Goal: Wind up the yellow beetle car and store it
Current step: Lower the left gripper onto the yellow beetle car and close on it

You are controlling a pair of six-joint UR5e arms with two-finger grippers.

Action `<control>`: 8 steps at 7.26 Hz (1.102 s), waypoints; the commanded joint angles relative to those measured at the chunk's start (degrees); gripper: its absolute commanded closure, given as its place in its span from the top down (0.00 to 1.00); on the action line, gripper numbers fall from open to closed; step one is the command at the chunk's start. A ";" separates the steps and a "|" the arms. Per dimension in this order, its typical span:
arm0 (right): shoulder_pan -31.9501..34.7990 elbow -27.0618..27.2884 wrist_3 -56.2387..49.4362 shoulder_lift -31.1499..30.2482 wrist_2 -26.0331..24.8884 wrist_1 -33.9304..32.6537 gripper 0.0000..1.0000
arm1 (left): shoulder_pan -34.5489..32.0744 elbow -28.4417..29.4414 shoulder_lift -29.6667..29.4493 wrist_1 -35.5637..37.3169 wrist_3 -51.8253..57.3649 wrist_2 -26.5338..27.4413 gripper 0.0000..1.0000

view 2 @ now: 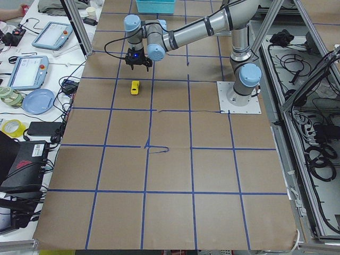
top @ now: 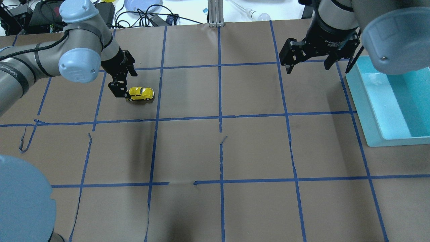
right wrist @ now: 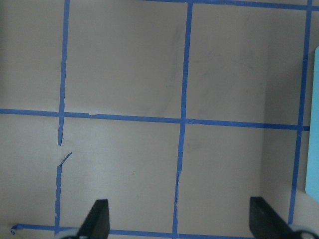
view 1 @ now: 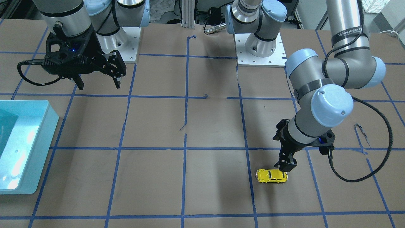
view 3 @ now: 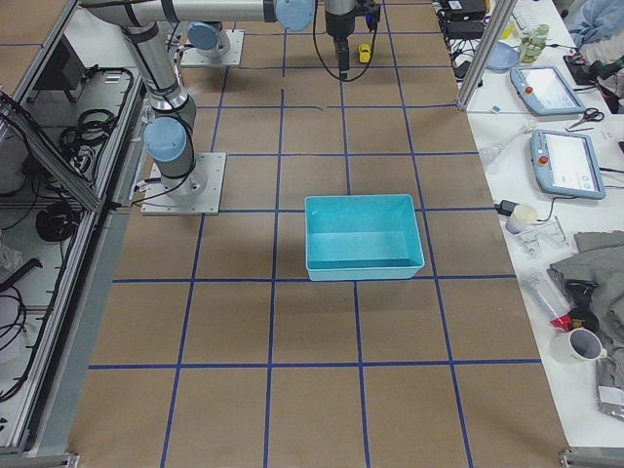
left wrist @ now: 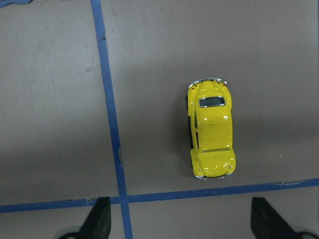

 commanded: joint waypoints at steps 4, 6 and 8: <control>0.03 0.00 -0.03 -0.01 0.07 0.00 1.00 | 0.44 1.99 -8.45 8.10 0.27 -3.49 1.00; -0.06 0.00 -0.03 0.07 0.16 0.00 1.00 | 0.44 2.09 -9.86 8.10 -0.86 -3.49 1.00; 0.03 0.00 -0.03 0.07 0.42 0.00 1.00 | 0.61 1.65 -10.04 8.10 -1.13 -3.05 1.00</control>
